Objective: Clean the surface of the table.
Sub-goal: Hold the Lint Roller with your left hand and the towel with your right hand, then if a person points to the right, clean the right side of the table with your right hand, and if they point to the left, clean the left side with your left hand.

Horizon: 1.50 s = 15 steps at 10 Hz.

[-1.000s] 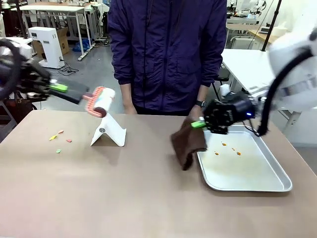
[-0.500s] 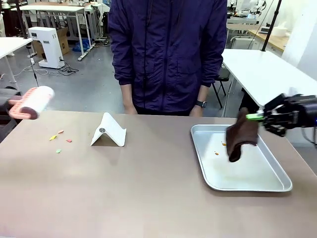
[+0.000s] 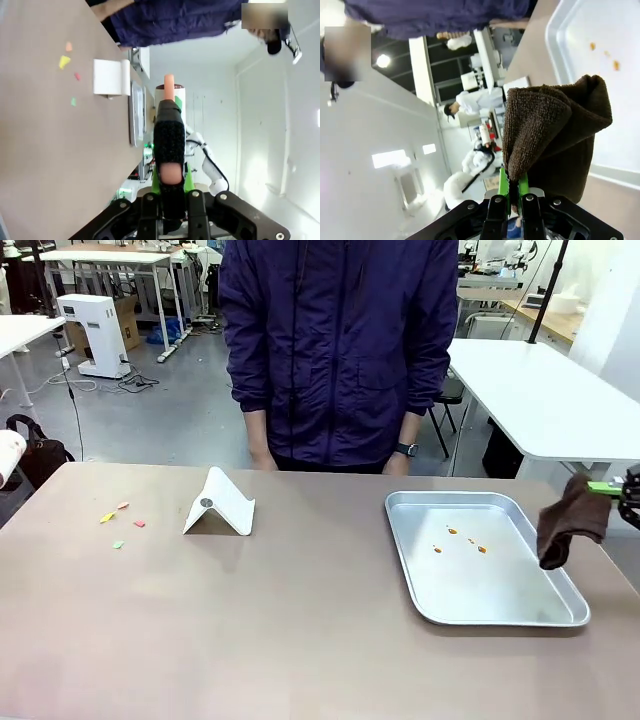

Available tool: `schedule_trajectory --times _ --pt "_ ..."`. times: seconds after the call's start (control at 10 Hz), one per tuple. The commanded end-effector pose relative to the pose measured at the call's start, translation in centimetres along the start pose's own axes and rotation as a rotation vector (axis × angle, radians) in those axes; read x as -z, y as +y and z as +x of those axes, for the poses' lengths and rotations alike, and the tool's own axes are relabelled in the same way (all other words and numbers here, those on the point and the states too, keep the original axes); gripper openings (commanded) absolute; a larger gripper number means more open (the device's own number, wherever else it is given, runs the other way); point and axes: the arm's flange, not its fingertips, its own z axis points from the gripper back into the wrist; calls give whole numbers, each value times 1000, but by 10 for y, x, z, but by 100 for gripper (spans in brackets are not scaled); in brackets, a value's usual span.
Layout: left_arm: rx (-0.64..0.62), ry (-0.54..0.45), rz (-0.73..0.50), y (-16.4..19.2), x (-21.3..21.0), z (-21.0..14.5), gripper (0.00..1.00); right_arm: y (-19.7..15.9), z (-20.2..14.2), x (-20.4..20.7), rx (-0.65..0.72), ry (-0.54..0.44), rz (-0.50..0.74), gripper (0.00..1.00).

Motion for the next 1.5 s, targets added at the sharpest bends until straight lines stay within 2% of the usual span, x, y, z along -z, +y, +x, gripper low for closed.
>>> schedule_trajectory --times 0.0,0.1,0.2,0.3,1.4 --pt "-62 -52 -50 -1 -2 16 12 -22 16 -12 24 -49 31 0" --pt "-94 -65 -59 0 2 22 12 -31 17 -9 27 -49 19 0" --pt "-32 -27 -11 8 -5 6 12 -31 16 0 17 -59 -21 0" --pt "-32 -27 -11 8 -5 6 12 -32 13 -14 55 -41 4 0" --pt "-32 -27 -11 8 -5 6 12 -32 13 -14 55 -41 4 0"
